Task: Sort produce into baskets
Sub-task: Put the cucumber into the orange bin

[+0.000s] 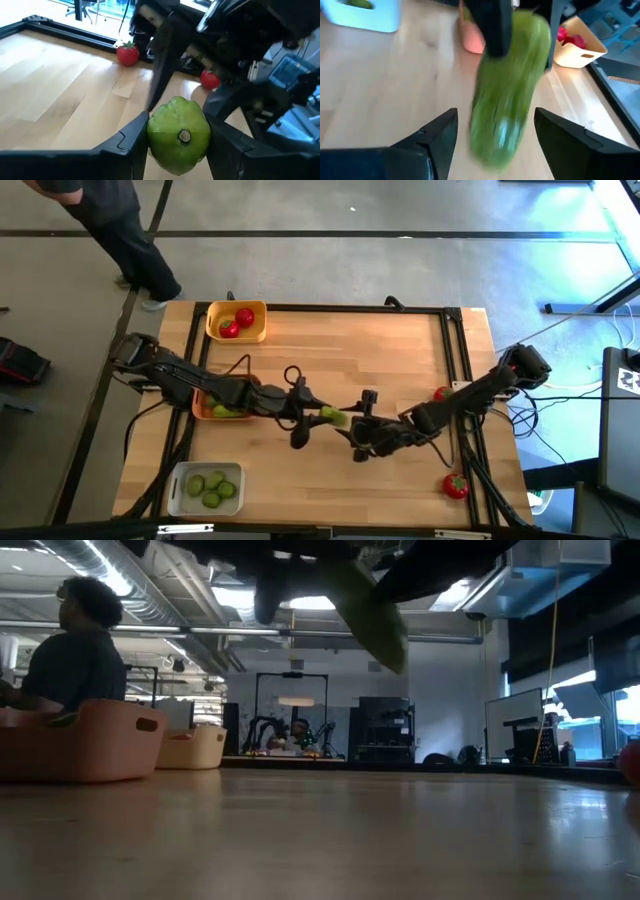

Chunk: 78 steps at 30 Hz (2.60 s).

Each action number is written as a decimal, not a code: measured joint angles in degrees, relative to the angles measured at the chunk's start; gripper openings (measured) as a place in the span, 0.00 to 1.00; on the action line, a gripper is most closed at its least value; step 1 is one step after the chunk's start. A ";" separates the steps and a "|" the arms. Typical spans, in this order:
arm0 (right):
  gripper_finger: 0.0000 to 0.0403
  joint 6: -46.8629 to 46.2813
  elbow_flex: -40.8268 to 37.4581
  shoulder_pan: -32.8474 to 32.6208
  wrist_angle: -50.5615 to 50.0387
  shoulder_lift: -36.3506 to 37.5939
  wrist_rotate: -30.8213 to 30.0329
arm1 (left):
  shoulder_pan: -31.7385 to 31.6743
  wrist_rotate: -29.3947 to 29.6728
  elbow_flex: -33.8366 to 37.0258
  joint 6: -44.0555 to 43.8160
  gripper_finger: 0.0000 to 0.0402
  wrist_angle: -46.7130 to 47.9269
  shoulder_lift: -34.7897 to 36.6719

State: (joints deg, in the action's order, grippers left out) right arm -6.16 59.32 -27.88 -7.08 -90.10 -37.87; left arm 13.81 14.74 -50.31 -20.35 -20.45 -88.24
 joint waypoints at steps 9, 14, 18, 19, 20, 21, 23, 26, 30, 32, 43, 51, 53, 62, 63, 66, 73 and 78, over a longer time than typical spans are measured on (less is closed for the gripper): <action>0.62 -7.21 0.02 -4.70 -9.71 4.53 0.01 | 1.51 3.80 -0.04 0.95 0.39 14.64 10.80; 0.62 -11.77 0.02 -5.61 -13.25 4.54 0.05 | 2.64 6.11 -0.04 1.04 0.38 20.70 16.20; 0.62 -15.19 0.02 -5.48 -16.22 4.45 0.19 | 4.09 7.58 -0.04 1.06 0.38 23.63 20.00; 0.62 -15.62 0.02 -5.48 -16.54 4.45 0.17 | 4.41 7.64 -0.05 1.11 0.38 23.83 20.94; 0.62 -15.80 0.02 -5.48 -16.74 4.45 0.17 | 4.86 7.91 -0.22 1.25 0.38 24.81 21.85; 0.62 -15.93 0.02 -5.48 -16.78 4.45 0.19 | 5.35 8.62 -0.51 1.29 0.38 26.03 22.56; 0.62 -16.01 0.02 -5.48 -16.78 4.45 0.17 | 6.14 10.47 -1.66 1.36 0.38 29.32 23.62; 0.62 -16.01 0.02 -5.48 -16.82 4.45 0.17 | 7.50 13.62 -3.65 1.34 0.38 34.91 24.49; 0.62 -16.06 0.02 -5.48 -16.91 4.45 0.17 | 9.31 16.38 -6.45 0.99 0.38 40.19 24.10; 0.62 -16.06 0.02 -5.48 -16.91 4.45 0.15 | 10.13 17.46 -7.23 1.01 0.38 40.87 23.92; 0.62 -16.06 0.02 -5.48 -17.06 4.41 -0.07 | 11.45 18.11 -7.69 -3.16 0.38 49.84 24.12; 0.62 -16.06 0.02 -5.48 -17.10 4.39 -0.11 | 11.99 13.16 -11.29 -15.52 0.38 69.33 24.45; 0.62 -16.06 0.02 -5.48 -17.11 4.39 -0.13 | 12.35 13.10 -12.27 -16.55 0.38 72.47 24.37; 0.62 -16.03 0.02 -5.48 -17.12 4.39 -0.22 | 12.82 11.04 -18.82 -20.84 0.38 87.34 24.38; 0.62 -16.04 0.02 -5.48 -17.11 4.39 -0.24 | 12.82 10.69 -18.97 -21.77 0.38 89.14 24.38; 0.62 -16.03 0.02 -5.48 -17.11 4.39 -0.24 | 12.82 9.57 -18.58 -25.00 0.38 93.82 24.38; 0.62 -16.03 0.02 -5.48 -17.16 4.39 -0.24 | 12.78 8.15 -16.61 -32.22 0.41 100.38 24.34; 0.62 -16.03 0.02 -5.48 -17.54 4.39 -0.24 | 11.96 6.21 -13.26 -37.24 0.42 100.93 24.34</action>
State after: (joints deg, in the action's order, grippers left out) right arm -22.20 59.33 -33.36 -24.62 -85.71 -38.11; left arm 25.77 20.95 -63.57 -57.59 80.47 -63.90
